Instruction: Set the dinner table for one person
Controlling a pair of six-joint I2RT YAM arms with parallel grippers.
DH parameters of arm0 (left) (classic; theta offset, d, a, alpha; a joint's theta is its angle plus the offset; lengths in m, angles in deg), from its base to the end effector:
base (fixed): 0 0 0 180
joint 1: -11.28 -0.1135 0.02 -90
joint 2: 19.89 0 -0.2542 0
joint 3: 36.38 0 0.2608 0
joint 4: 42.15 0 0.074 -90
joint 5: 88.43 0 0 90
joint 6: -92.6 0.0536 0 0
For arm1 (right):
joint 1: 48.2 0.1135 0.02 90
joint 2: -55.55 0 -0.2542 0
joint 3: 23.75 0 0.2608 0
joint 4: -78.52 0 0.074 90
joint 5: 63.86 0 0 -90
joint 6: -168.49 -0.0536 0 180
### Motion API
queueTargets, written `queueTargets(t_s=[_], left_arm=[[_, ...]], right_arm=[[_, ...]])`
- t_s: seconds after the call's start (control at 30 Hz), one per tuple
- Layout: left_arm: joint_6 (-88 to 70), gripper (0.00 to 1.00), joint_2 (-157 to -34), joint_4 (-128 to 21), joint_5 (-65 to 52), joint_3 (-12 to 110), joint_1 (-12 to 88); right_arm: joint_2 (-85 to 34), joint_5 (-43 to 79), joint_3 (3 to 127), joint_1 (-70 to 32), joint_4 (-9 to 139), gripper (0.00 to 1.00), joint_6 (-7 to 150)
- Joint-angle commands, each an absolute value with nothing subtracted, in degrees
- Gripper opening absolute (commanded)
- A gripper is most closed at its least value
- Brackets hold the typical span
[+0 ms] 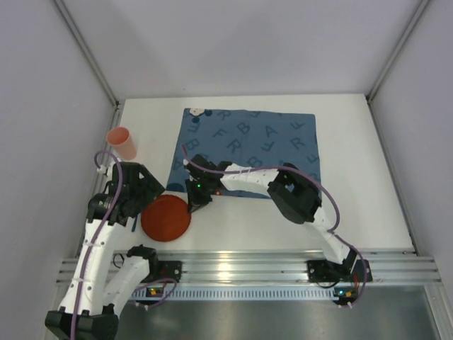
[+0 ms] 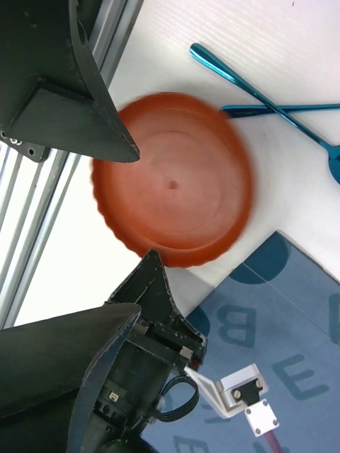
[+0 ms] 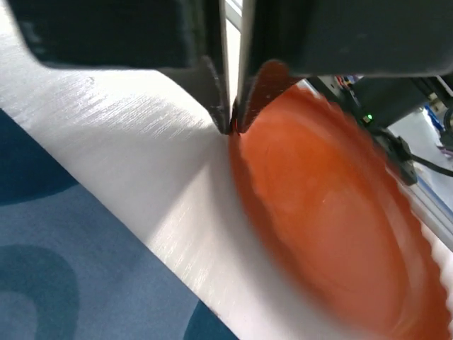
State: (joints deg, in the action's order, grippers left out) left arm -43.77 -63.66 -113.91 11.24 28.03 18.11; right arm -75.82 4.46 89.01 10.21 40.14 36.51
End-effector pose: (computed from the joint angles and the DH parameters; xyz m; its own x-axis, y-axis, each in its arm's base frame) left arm 0.1600 -0.0101 0.2825 -0.5424 -0.6537 -0.5278 -0.5508 0.7510 -0.3641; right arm 0.2464 0.4385 0.1172 -0.9265 -0.3201 -0.1978 -0.3730 0.7122 0.5947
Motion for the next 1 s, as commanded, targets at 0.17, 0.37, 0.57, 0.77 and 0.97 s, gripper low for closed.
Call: queueTargets(t_s=[0.17, 0.37, 0.57, 0.77, 0.97], left_arm=[[-39.42, 0.86, -67.52, -114.08, 15.8, 33.17, 18.14], [-38.8, 0.88, -71.21, -110.66, 17.3, 33.96, 18.14], [-37.65, 0.91, -77.62, -107.31, 16.51, 35.8, 17.87], [-37.21, 0.92, -83.25, -104.06, 15.54, 34.84, 16.12], [-36.86, 0.9, -87.29, -102.04, 12.56, 36.42, 13.65]], right_arm=[[-67.25, 6.71, 92.03, 10.95, 38.95, 0.0, 40.78], [-53.1, 8.64, 87.03, 2.09, 35.17, 0.0, 42.8], [-48.86, 10.76, 86.14, -16.45, 27.87, 0.0, 49.83], [-56.68, 9.35, 90.88, -28.07, 23.13, 0.0, 50.89], [-64.33, 7.69, 94.66, -28.25, 22.68, 0.0, 49.84]])
